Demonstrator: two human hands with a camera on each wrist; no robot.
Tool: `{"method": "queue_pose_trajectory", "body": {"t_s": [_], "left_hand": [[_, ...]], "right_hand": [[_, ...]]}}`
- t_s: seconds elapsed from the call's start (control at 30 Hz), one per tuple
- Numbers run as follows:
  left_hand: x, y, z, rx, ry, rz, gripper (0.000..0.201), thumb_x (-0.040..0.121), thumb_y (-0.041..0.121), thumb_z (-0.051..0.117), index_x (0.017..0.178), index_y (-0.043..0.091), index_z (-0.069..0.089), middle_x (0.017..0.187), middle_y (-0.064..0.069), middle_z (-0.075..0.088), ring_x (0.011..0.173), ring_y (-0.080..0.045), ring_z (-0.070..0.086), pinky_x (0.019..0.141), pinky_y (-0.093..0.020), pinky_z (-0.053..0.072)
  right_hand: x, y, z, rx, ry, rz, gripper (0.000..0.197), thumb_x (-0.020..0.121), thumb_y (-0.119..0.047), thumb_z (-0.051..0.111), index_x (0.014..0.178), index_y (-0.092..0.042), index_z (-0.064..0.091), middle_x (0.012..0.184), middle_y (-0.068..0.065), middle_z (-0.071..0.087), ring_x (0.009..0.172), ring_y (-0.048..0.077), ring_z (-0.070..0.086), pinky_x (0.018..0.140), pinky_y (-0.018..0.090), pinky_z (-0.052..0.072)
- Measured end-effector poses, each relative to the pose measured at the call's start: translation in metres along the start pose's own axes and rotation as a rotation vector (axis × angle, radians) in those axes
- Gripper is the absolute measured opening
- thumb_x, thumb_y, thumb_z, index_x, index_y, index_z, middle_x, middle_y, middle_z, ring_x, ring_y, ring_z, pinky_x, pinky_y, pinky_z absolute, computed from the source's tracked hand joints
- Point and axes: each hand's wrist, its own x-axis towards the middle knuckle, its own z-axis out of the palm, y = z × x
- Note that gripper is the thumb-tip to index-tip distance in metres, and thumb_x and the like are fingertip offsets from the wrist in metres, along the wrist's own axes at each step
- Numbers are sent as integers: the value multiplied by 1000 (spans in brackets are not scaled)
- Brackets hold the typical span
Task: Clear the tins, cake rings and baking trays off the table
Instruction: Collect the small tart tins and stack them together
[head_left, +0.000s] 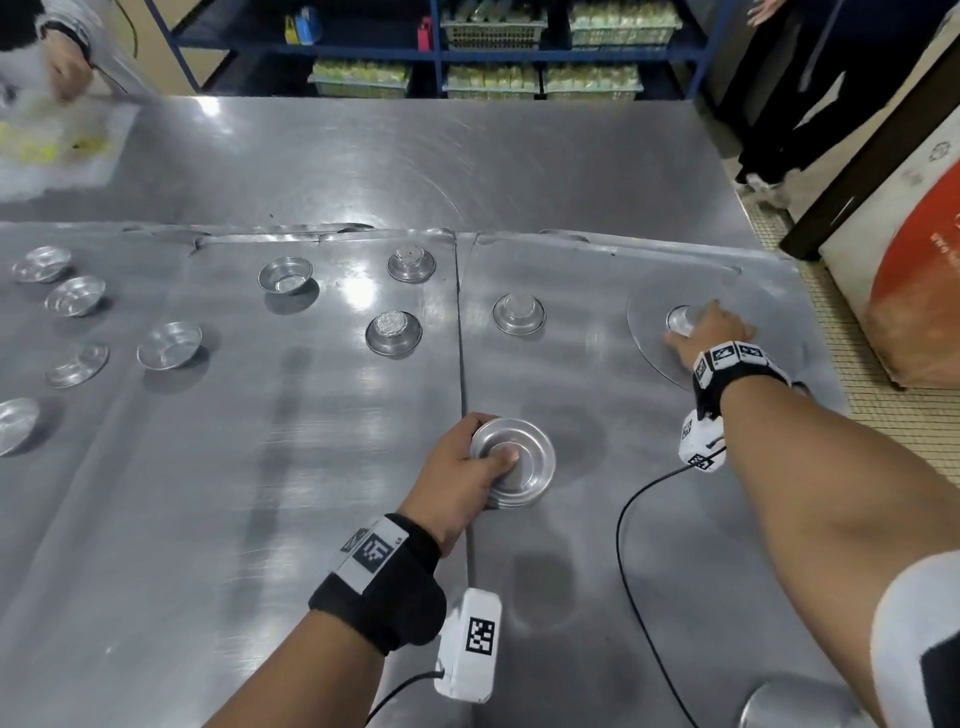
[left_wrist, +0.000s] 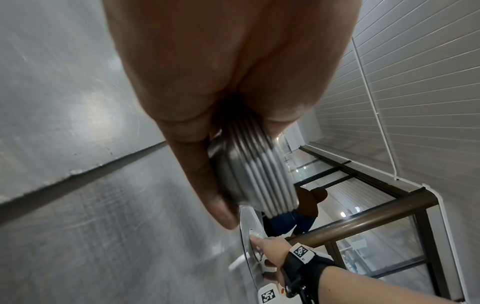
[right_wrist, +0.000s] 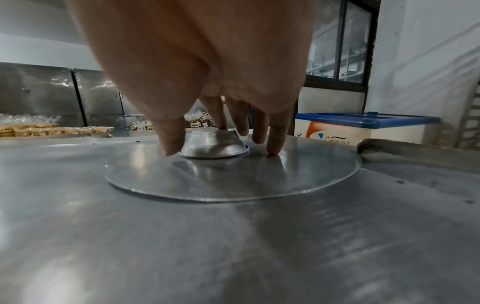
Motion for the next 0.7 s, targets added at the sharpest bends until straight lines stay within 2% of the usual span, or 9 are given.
{"method": "queue_pose_trajectory", "body": {"t_s": [0.13, 0.23, 0.37, 0.47, 0.53, 0.6, 0.7], "left_hand": [[-3, 3, -2, 0, -2, 3, 21, 95, -1, 61, 115, 5, 62, 92, -10, 67, 82, -21, 64, 65, -32, 55], [-6, 4, -4, -8, -5, 8, 22, 95, -1, 61, 116, 4, 61, 92, -9, 67, 82, -22, 64, 64, -32, 56], [-14, 4, -8, -10, -16, -1, 21, 95, -1, 61, 115, 3, 62, 92, -11, 67, 84, -27, 64, 81, -55, 58], [-22, 2, -13, 11, -17, -10, 19, 95, -2, 61, 112, 5, 63, 92, -11, 68, 84, -27, 65, 85, -63, 55], [-29, 2, -17, 14, -15, -19, 19, 94, -2, 61, 111, 8, 63, 92, -10, 68, 83, -27, 65, 84, -65, 54], [-36, 1, -21, 13, -22, -28, 21, 94, -1, 61, 111, 9, 63, 94, -10, 68, 84, -27, 65, 85, -65, 55], [-46, 0, -30, 28, -25, -34, 21, 94, -2, 60, 114, 5, 61, 95, -11, 66, 82, -25, 64, 79, -54, 59]], "right_hand": [[-13, -1, 3, 98, 42, 54, 91, 79, -38, 77, 145, 3, 31, 137, 26, 50, 129, 44, 43, 105, 45, 39], [-31, -4, 1, 118, 39, 78, 89, 74, -38, 82, 135, 9, 38, 134, 28, 51, 128, 42, 45, 106, 43, 38], [-59, -8, 3, 208, 10, 65, 78, 69, -39, 84, 124, 3, 47, 125, 26, 58, 119, 43, 54, 96, 44, 50], [-87, -14, 6, 267, 39, 36, 78, 64, -35, 87, 122, 1, 49, 124, 23, 57, 116, 42, 53, 95, 43, 49], [-110, -20, 6, 365, 64, -2, 76, 63, -27, 88, 124, -2, 49, 126, 21, 55, 117, 39, 53, 97, 40, 46], [-135, -26, 6, 470, 53, -78, 83, 62, -25, 89, 131, -6, 47, 130, 18, 55, 119, 35, 53, 101, 37, 44], [-179, -35, 5, 587, 54, -190, 86, 55, -31, 93, 131, -12, 55, 123, 11, 62, 111, 26, 61, 100, 40, 49]]}}
